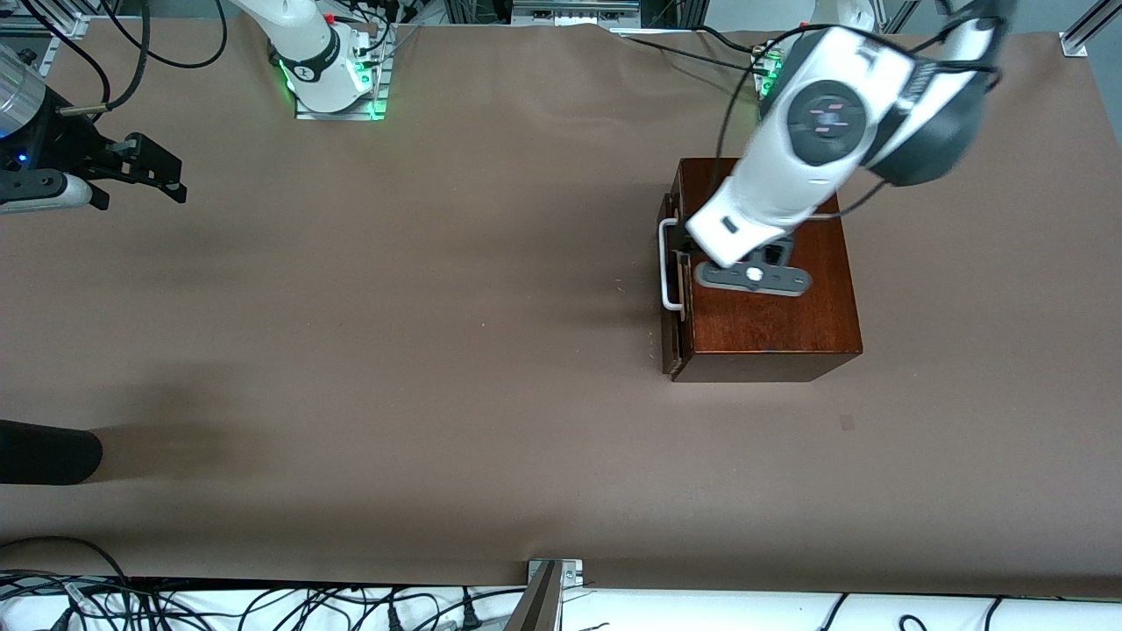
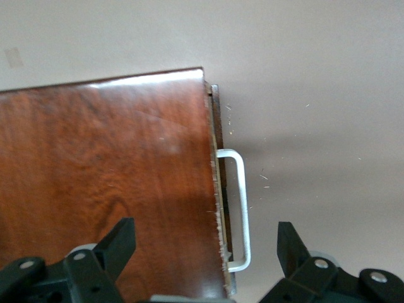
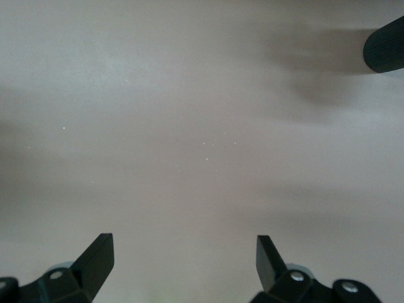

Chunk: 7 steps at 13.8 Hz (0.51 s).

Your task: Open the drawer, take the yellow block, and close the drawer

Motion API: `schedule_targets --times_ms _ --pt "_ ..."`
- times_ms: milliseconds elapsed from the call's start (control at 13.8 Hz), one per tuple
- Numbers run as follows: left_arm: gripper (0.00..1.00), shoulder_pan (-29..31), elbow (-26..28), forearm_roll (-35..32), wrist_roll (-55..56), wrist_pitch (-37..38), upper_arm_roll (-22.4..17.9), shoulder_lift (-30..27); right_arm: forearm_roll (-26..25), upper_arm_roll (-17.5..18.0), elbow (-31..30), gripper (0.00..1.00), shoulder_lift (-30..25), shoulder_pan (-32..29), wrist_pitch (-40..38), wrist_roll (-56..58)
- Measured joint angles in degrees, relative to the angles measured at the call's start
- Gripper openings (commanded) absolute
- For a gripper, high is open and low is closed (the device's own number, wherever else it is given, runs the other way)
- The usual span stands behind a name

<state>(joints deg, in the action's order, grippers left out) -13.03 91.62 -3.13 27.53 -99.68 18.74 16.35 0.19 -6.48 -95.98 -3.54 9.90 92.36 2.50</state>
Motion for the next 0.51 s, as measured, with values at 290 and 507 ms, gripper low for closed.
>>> schedule_targets --times_ms 290,507 --pt "1.00 -7.44 0.04 -4.25 7.79 -1.40 0.12 4.67 -0.01 -0.89 0.00 1.00 0.04 -0.03 -0.02 0.00" --pt "1.00 -8.87 0.04 -6.41 9.00 -2.12 0.11 7.23 -0.01 -1.06 0.00 1.00 0.04 -0.01 -0.02 0.00"
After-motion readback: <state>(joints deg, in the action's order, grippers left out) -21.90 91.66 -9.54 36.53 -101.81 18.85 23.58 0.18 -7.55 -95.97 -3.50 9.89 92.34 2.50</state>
